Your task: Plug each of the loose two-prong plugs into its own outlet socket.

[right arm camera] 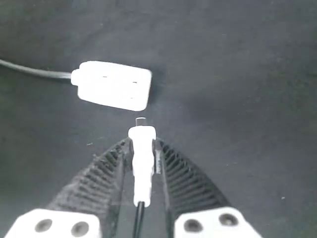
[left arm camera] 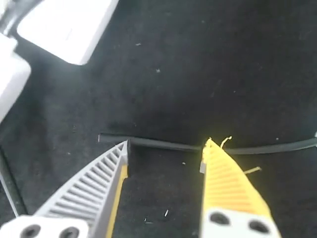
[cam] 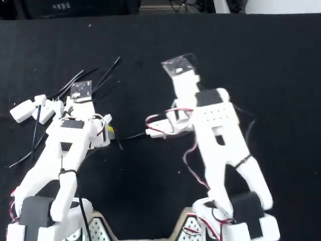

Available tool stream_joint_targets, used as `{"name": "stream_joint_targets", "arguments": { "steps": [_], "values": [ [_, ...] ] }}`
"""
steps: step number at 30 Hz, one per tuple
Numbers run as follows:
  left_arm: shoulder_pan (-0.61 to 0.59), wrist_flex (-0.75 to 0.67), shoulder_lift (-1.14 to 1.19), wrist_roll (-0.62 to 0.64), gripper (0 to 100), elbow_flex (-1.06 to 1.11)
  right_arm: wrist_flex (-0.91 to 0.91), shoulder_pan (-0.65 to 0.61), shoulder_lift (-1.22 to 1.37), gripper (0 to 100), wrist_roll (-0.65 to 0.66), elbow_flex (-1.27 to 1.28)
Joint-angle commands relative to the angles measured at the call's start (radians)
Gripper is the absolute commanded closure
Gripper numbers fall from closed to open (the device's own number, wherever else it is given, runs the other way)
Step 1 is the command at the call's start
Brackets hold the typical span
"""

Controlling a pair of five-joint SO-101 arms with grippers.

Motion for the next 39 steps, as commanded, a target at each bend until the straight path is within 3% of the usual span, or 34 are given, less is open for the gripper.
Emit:
{"name": "stream_joint_targets", "arguments": {
  "steps": [1, 6, 13, 20, 27, 39],
  "values": [
    [-0.01, -0.028, -0.035, 0.002, 76, 0.018, 0.075, -0.075, 0.05, 98.8, -0.066, -0.133],
    [-0.008, -0.118, -0.037, 0.015, 76, 0.071, 0.138, -0.086, 0.202, 98.8, -0.147, -0.271],
    [-0.008, -0.226, -0.035, 0.069, 76, 0.12, 0.298, -0.084, 0.424, 98.8, -0.164, -0.527],
    [-0.008, -0.235, -0.026, 0.094, 76, 0.119, 0.434, -0.037, 0.584, 98.8, -0.224, -0.759],
    [-0.007, -0.23, -0.026, 0.094, 76, 0.119, 0.442, -0.035, 0.633, 98.8, -0.261, -0.785],
    [-0.007, -0.227, -0.037, 0.086, 76, 0.127, 0.428, 0.017, 0.725, 98.8, -0.184, -0.857]
  ]
}}
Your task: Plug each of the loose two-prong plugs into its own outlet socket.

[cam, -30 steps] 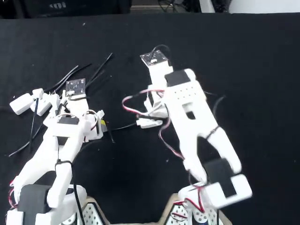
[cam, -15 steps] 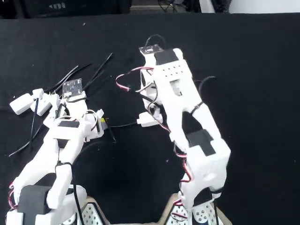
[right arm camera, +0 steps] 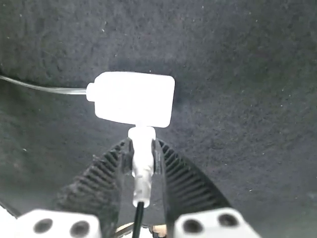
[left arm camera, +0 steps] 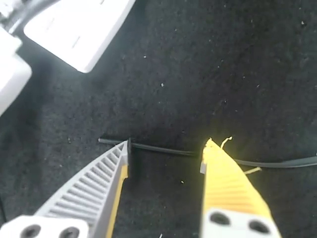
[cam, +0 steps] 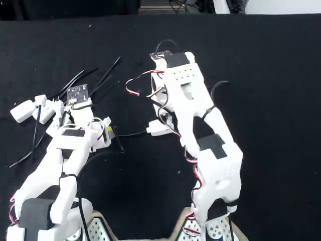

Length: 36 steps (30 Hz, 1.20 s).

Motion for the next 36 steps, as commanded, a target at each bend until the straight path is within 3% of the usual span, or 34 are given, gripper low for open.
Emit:
{"name": "stream_joint_targets", "arguments": {
  "steps": [1, 8, 30, 36],
  "values": [
    [-0.005, -0.011, -0.02, 0.008, 76, -0.002, 0.026, 0.066, 0.019, 98.8, 0.014, -0.108],
    [0.027, -0.012, -0.02, 0.005, 76, -0.002, 0.032, 0.052, 0.068, 98.8, 0.006, -0.166],
    [0.021, -0.012, -0.021, 0.012, 76, -0.01, 0.029, 0.017, 0.067, 98.8, -0.023, -0.031],
    [0.03, -0.02, -0.149, 0.012, 76, 0.058, 0.008, 0.005, 0.067, 98.8, -0.025, -0.024]
  ]
}}
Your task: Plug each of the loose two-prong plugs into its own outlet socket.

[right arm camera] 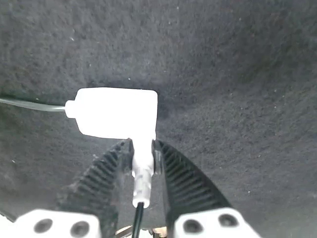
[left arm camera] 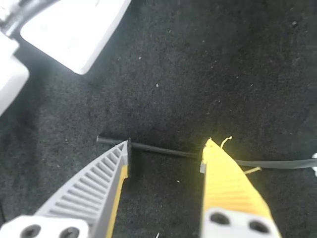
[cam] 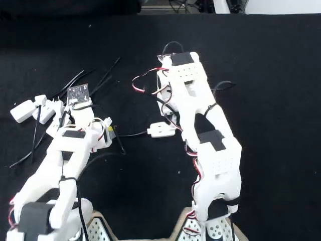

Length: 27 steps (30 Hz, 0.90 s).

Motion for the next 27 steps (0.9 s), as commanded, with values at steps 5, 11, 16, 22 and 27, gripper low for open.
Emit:
{"name": "stream_joint_targets", "arguments": {
  "steps": [5, 11, 16, 22, 27],
  "values": [
    [0.019, -0.083, -0.23, 0.012, 76, 0.133, -0.026, -0.025, -0.013, 98.8, -0.041, 0.005],
    [0.019, -0.041, -0.273, 0.006, 76, 0.134, -0.089, -0.026, -0.025, 98.8, -0.043, 0.039],
    [0.019, -0.04, -0.273, 0.006, 76, 0.133, -0.227, -0.049, -0.163, 98.8, -0.041, 0.236],
    [0.019, -0.04, -0.273, 0.006, 76, 0.133, -0.359, -0.054, -0.325, 98.8, -0.041, 0.464],
    [0.019, -0.04, -0.273, 0.006, 76, 0.133, -0.402, -0.054, -0.289, 98.8, -0.04, 0.486]
  ]
}}
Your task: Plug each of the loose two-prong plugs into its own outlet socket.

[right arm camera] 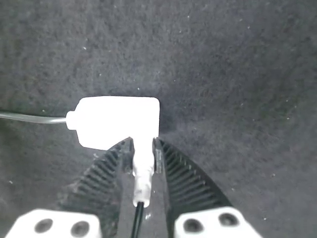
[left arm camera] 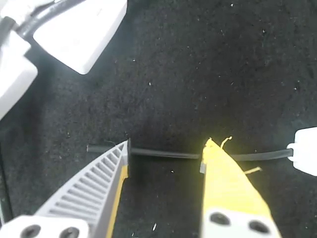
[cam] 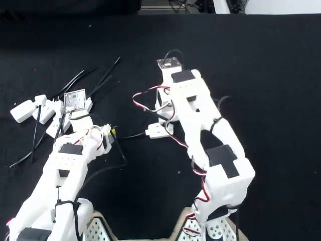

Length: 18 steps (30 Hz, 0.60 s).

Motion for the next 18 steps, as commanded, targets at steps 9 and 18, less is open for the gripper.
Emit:
{"name": "stream_joint_targets", "arguments": {
  "steps": [9, 18],
  "values": [
    [0.007, 0.003, -0.026, 0.006, 76, -0.033, -0.094, -0.032, -0.019, 98.8, -0.009, 0.015],
    [0.002, 0.011, -0.026, 0.006, 76, -0.036, -0.04, -0.061, -0.186, 69.2, 0.107, 0.008]
  ]
}}
